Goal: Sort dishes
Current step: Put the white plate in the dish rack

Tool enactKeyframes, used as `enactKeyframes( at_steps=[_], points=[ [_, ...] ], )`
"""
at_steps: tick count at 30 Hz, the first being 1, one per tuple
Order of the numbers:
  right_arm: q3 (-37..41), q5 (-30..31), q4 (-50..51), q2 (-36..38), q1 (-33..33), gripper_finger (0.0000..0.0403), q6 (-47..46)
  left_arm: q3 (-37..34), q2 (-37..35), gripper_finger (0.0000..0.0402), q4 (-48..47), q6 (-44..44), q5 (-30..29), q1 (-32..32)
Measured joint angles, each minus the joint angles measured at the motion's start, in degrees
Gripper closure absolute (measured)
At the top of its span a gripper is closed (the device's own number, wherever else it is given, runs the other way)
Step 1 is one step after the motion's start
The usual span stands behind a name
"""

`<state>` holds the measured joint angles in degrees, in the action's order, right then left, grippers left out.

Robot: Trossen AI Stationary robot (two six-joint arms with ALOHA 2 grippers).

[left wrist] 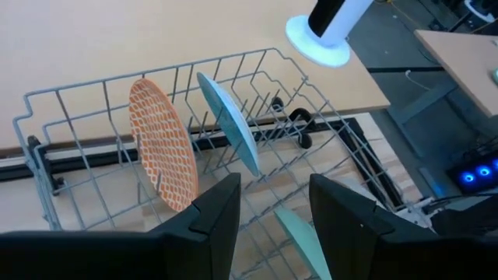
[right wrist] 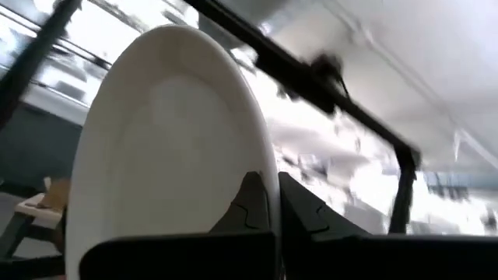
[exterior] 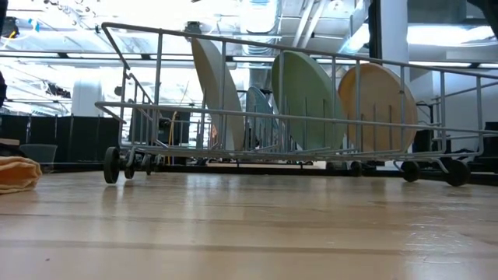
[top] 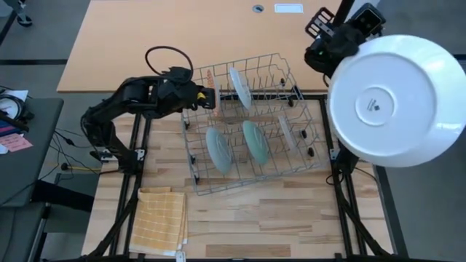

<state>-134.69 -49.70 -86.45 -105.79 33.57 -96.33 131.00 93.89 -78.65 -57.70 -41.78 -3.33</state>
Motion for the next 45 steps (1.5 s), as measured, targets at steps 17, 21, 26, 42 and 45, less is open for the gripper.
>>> enactKeyframes(
  at_steps=[17,21,26,42,45],
  points=[
    [-0.14,-5.53,42.45,16.08,5.14,0.0403,20.19,0.00,0.00,0.0253,0.11,-3.62,0.59,0.02],
    [-0.18,4.59,63.65,19.82,5.30,0.0403,32.70,0.00,0.00,0.0253,0.16,-3.64,0.59,-0.22],
    [0.00,19.93,97.42,24.36,2.67,0.0403,57.10,0.00,0.00,0.0253,0.77,-4.69,0.42,-0.69],
    [-0.01,55.15,160.84,35.26,-9.27,0.0403,79.75,0.00,0.00,0.0253,3.14,-4.25,-0.49,-0.82],
    [0.02,64.85,168.69,35.72,-10.05,0.0403,80.59,0.00,0.00,0.0253,3.15,-4.27,-0.53,-1.39]
  ],
)
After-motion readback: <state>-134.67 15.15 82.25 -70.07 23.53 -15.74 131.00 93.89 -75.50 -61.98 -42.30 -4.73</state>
